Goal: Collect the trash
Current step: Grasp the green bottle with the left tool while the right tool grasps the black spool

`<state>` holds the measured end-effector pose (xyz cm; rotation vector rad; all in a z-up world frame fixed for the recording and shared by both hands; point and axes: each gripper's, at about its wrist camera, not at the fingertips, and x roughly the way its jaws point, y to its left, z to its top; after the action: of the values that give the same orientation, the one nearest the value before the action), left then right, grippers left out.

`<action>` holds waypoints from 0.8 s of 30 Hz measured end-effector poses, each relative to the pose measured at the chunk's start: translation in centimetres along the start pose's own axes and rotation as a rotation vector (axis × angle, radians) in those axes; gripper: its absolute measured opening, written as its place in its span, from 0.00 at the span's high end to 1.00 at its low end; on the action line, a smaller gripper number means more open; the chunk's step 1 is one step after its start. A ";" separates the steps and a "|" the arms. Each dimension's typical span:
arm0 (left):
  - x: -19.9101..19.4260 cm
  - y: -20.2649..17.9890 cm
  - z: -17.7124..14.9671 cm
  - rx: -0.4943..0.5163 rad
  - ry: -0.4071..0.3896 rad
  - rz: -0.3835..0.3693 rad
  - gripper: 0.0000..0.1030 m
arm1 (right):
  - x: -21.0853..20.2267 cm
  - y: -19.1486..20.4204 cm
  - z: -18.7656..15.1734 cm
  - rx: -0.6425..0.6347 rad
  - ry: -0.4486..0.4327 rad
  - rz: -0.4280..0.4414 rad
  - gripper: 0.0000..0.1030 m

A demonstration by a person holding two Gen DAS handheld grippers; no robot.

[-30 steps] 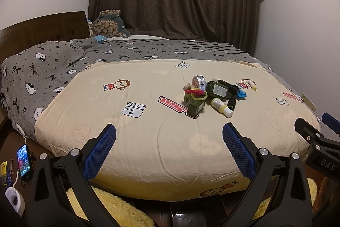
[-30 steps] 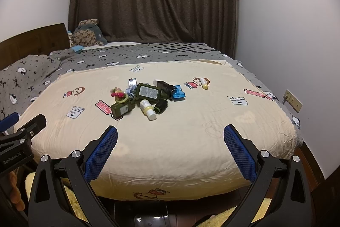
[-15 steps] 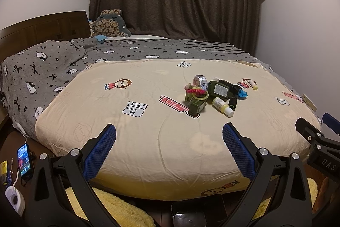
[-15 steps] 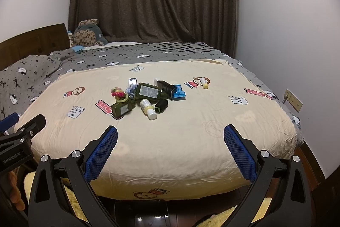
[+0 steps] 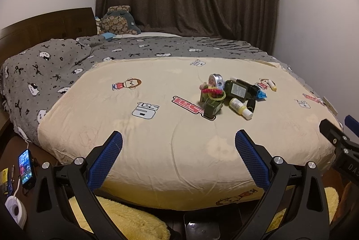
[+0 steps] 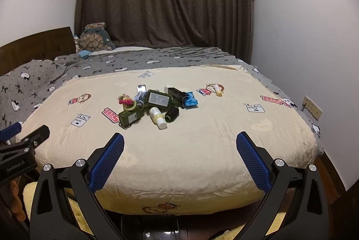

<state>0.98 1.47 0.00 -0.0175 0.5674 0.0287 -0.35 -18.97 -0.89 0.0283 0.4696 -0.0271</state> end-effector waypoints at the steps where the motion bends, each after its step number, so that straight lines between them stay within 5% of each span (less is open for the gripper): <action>1: 0.5 0.0 0.0 0.009 0.001 -0.014 0.08 | 0.4 0.0 -0.1 -0.002 -0.006 0.001 0.03; 12: 6.7 -1.2 0.2 0.065 0.002 -0.037 0.08 | 8.3 -1.8 -0.2 0.057 0.081 -0.058 0.03; 17: 11.8 -1.5 0.7 -0.005 0.138 -0.135 0.08 | 12.7 -1.7 0.2 0.029 0.118 -0.070 0.03; 19: 13.6 -2.2 0.7 0.033 0.146 -0.117 0.08 | 14.7 -1.5 0.4 0.016 0.133 -0.072 0.03; 24: 17.7 -3.5 0.8 0.102 0.151 -0.142 0.21 | 19.2 -1.6 1.6 0.032 0.164 -0.044 0.05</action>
<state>16.43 -1.63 -8.75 0.0394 0.7169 -0.1405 17.42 -20.97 -8.23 0.0517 0.6334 -0.0762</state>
